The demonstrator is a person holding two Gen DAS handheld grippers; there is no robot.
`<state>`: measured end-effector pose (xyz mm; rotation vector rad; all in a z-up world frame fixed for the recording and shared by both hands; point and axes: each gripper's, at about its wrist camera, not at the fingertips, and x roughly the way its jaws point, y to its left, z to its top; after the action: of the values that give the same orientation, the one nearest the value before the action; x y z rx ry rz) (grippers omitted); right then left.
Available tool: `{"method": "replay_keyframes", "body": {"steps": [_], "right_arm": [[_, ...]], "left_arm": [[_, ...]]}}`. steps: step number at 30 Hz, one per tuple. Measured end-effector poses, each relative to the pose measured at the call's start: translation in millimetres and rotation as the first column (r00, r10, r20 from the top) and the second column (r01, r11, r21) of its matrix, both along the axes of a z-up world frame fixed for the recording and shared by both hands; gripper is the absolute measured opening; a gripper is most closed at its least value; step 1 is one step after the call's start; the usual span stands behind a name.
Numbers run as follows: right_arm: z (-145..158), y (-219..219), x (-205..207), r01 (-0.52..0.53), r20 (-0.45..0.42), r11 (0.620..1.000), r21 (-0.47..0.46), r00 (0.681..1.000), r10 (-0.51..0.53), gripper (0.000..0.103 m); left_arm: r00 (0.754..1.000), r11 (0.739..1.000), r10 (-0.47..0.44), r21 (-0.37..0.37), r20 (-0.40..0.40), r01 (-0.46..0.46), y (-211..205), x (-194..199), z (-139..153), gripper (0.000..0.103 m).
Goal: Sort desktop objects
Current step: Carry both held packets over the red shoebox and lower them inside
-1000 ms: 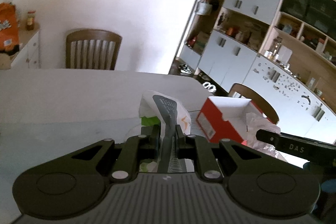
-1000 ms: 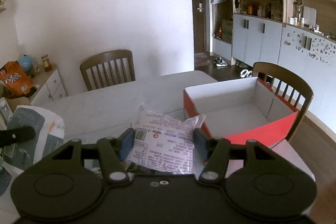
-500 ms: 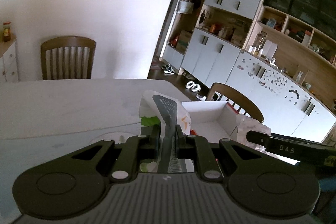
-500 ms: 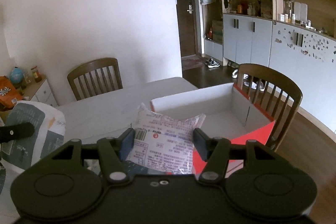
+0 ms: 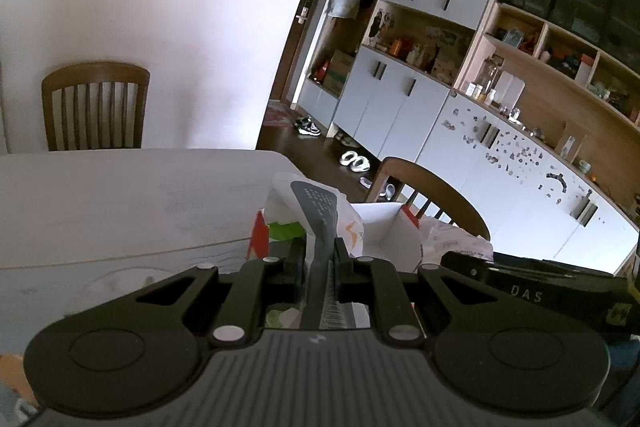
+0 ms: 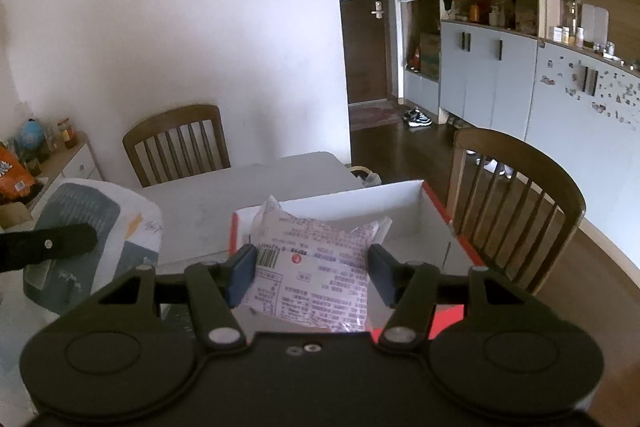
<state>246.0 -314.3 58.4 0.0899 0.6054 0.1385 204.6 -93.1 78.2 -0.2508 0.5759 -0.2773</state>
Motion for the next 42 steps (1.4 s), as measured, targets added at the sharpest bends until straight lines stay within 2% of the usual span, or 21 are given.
{"method": "replay_keyframes", "body": {"steps": [13, 22, 30, 37, 42], "right_arm": [[-22, -48, 46, -0.064, -0.043, 0.998, -0.017, 0.997, 0.063, 0.061], [-38, -63, 68, -0.091, -0.073, 0.996, -0.016, 0.993, 0.090, 0.061], [-63, -58, 89, -0.148, -0.124, 0.987, -0.061, 0.982, 0.139, 0.061], [-89, -47, 110, -0.247, -0.182, 0.963, -0.108, 0.957, 0.226, 0.061], [-104, -45, 116, -0.299, -0.230, 0.945, -0.135, 0.937, 0.264, 0.061]], "left_arm": [[0.999, 1.000, 0.003, 0.031, -0.054, -0.001, -70, 55, -19, 0.012], [0.995, 0.997, -0.001, 0.077, -0.103, 0.009, -93, 82, -40, 0.013], [0.990, 0.989, -0.003, 0.145, -0.139, 0.023, -114, 111, -67, 0.013], [0.976, 0.976, -0.074, 0.186, -0.204, 0.113, -126, 143, -96, 0.013], [0.964, 0.966, -0.087, 0.216, -0.251, 0.144, -131, 159, -111, 0.012]]}}
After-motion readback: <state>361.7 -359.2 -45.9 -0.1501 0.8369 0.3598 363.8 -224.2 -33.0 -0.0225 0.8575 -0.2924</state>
